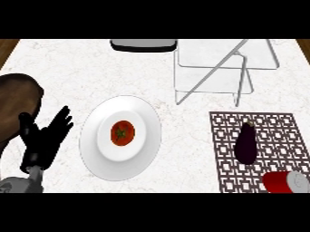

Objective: Pick the can from the placemat and place it in the tiered shelf

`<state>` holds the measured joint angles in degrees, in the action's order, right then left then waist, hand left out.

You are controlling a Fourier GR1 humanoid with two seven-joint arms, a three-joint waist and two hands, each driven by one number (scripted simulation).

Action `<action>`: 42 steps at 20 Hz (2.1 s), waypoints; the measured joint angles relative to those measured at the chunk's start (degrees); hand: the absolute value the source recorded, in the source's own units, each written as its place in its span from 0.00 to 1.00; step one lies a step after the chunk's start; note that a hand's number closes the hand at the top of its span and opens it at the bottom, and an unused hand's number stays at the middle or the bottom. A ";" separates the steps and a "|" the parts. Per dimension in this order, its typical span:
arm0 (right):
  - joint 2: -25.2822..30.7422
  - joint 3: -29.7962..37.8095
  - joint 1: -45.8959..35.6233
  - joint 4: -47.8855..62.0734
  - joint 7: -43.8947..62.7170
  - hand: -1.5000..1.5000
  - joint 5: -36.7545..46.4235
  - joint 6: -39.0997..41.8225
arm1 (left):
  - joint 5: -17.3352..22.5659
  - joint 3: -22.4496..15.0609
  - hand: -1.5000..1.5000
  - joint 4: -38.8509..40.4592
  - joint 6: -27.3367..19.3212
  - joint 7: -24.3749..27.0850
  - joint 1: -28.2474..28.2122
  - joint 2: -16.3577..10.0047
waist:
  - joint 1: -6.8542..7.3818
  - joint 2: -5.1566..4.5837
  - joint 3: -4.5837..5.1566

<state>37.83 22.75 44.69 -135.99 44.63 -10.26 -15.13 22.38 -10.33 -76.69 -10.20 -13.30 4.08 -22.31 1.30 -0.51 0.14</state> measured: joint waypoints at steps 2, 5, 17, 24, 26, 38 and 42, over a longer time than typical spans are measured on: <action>2.09 -2.93 -3.98 1.41 5.36 0.00 3.09 -1.20 | -0.48 -0.22 0.50 -0.26 -0.14 -0.26 0.07 0.41 | 0.28 -0.01 -0.02; 3.47 -7.09 -8.86 2.58 10.95 0.00 6.22 -1.08 | -0.65 0.26 0.50 0.44 0.70 0.16 -0.07 0.83 | 0.01 0.11 -0.05; 1.75 -21.26 -21.47 9.94 19.04 0.00 19.06 2.13 | -2.64 1.72 0.50 0.50 0.55 -0.61 -0.47 2.45 | -0.67 0.36 -0.10; -2.17 -25.62 -23.94 12.44 20.86 0.00 27.07 2.52 | -3.59 2.49 0.50 -0.04 1.01 -1.14 -0.99 2.87 | -0.92 0.43 -0.09; -3.61 -26.79 -24.72 13.00 21.30 0.00 28.99 2.75 | -4.09 2.61 0.50 -0.11 0.89 -0.64 -1.38 3.35 | -0.95 0.45 -0.09; -10.76 -28.57 -30.27 24.25 20.42 0.00 37.40 3.90 | -5.27 4.08 0.50 -0.62 2.45 -0.72 -2.00 4.17 | -1.02 0.47 -0.12; -12.53 -28.08 -31.29 27.06 19.30 0.00 39.84 4.40 | -5.29 5.62 0.50 0.63 3.87 -0.02 -1.77 4.14 | -1.18 0.60 -0.04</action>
<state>25.30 -5.33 13.40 -108.92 63.93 29.58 -10.73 17.09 -4.71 -76.06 -6.33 -13.32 2.30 -18.17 0.12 0.08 0.11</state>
